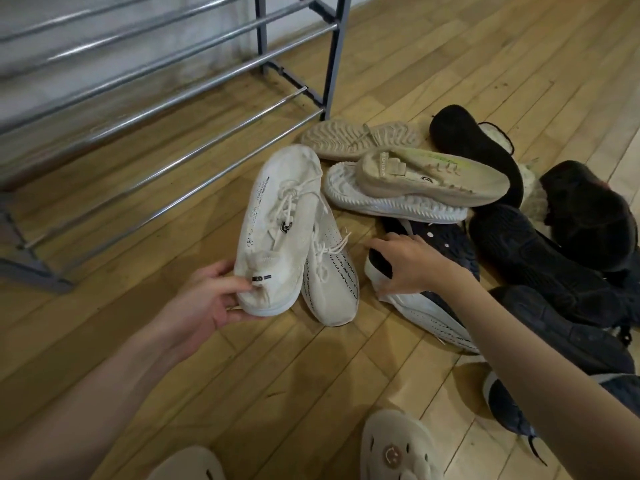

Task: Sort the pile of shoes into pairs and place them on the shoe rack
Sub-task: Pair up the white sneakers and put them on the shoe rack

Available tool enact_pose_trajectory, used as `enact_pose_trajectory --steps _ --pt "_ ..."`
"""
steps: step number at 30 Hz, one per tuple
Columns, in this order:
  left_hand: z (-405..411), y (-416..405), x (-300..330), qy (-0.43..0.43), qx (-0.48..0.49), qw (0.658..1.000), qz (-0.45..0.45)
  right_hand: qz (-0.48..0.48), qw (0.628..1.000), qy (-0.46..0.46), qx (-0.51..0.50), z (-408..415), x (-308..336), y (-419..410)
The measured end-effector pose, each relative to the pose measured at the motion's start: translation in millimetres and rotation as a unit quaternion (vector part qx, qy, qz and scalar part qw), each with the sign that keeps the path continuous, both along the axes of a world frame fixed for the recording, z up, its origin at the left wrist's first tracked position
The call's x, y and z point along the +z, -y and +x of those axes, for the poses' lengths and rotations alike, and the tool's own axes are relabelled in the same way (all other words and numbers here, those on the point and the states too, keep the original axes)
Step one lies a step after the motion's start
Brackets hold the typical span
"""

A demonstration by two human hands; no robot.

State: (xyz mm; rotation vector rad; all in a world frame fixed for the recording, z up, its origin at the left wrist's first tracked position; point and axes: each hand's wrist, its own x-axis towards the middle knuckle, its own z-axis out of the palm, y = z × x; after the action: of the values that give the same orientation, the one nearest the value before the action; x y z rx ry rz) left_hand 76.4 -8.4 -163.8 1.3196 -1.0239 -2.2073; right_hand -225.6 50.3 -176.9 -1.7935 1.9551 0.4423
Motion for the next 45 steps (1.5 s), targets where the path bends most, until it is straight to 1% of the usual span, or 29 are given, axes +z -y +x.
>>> enact_pose_trajectory --steps 4,6,7,9,12,13,14,17,18,21,23,24,25,26,27,29,30,31,32,35,38,40,41,42,43,44,45 --pt "3 3 1 0.002 0.016 1.0 -0.006 -0.08 0.995 0.05 -0.04 -5 22 1" --pt "5 4 2 0.0 0.029 1.0 -0.004 -0.15 0.982 0.099 -0.065 -7 36 -1" --pt "6 5 3 -0.001 0.031 0.999 -0.005 -0.19 0.968 0.141 -0.081 -7 43 -2" --pt "7 6 4 -0.005 0.03 1.0 -0.009 -0.25 0.929 0.246 -0.122 -4 59 -1" --pt "8 7 6 -0.012 0.035 0.999 -0.015 -0.276 0.858 0.388 -0.194 -4 69 6" --pt "9 7 6 -0.012 0.039 0.999 -0.015 -0.273 0.829 0.436 -0.22 -5 69 8" --pt "9 7 6 -0.012 0.041 0.999 -0.016 -0.268 0.792 0.488 -0.25 -6 66 9" --pt "11 6 8 -0.016 0.047 0.999 -0.015 -0.236 0.646 0.64 -0.343 -4 58 8" --pt "12 5 9 -0.014 0.047 0.999 -0.016 -0.23 0.604 0.671 -0.362 -4 55 6" --pt "16 5 11 -0.001 0.045 0.999 -0.021 -0.239 0.496 0.734 -0.397 -5 48 -2" --pt "17 4 11 0.003 0.048 0.999 -0.019 -0.257 0.409 0.766 -0.425 -6 43 -7" --pt "16 4 11 0.003 0.051 0.999 -0.017 -0.266 0.372 0.775 -0.436 -8 41 -9" --pt "16 3 11 0.001 0.053 0.998 -0.013 -0.274 0.347 0.779 -0.446 -9 40 -11" --pt "16 2 11 0.0 0.055 0.998 -0.011 -0.28 0.333 0.778 -0.453 -10 39 -13" --pt "15 1 11 0.0 0.055 0.998 -0.009 -0.287 0.327 0.773 -0.461 -11 37 -15" --pt "14 1 10 0.0 0.054 0.999 -0.005 -0.289 0.325 0.771 -0.465 -13 35 -20" --pt "14 0 10 -0.001 0.052 0.999 -0.004 -0.284 0.334 0.769 -0.466 -14 33 -22" --pt "14 0 9 -0.001 0.047 0.999 -0.004 -0.274 0.351 0.76 -0.473 -16 31 -24" --pt "14 0 8 -0.002 0.043 0.999 -0.006 -0.258 0.378 0.747 -0.482 -18 29 -26" --pt "13 0 7 -0.005 0.033 0.999 -0.01 -0.195 0.473 0.711 -0.482 -19 19 -32" --pt "11 2 6 -0.012 0.031 0.999 -0.008 -0.167 0.542 0.673 -0.475 -8 8 -33" --pt "10 3 5 -0.017 0.032 0.999 -0.007 -0.179 0.607 0.593 -0.498 -4 4 -28" --pt "10 4 3 -0.018 0.032 0.999 -0.007 -0.202 0.654 0.533 -0.497 -4 6 -24" --pt "9 4 3 -0.018 0.032 0.999 -0.007 -0.239 0.711 0.462 -0.473 -3 9 -18" --pt "9 5 2 -0.019 0.034 0.999 -0.007 -0.282 0.768 0.394 -0.419 -1 13 -11" --pt "9 5 1 -0.02 0.039 0.999 -0.006 -0.319 0.811 0.343 -0.351 1 19 -3" --pt "9 6 1 -0.02 0.045 0.999 -0.006 -0.347 0.839 0.301 -0.292 5 25 8"
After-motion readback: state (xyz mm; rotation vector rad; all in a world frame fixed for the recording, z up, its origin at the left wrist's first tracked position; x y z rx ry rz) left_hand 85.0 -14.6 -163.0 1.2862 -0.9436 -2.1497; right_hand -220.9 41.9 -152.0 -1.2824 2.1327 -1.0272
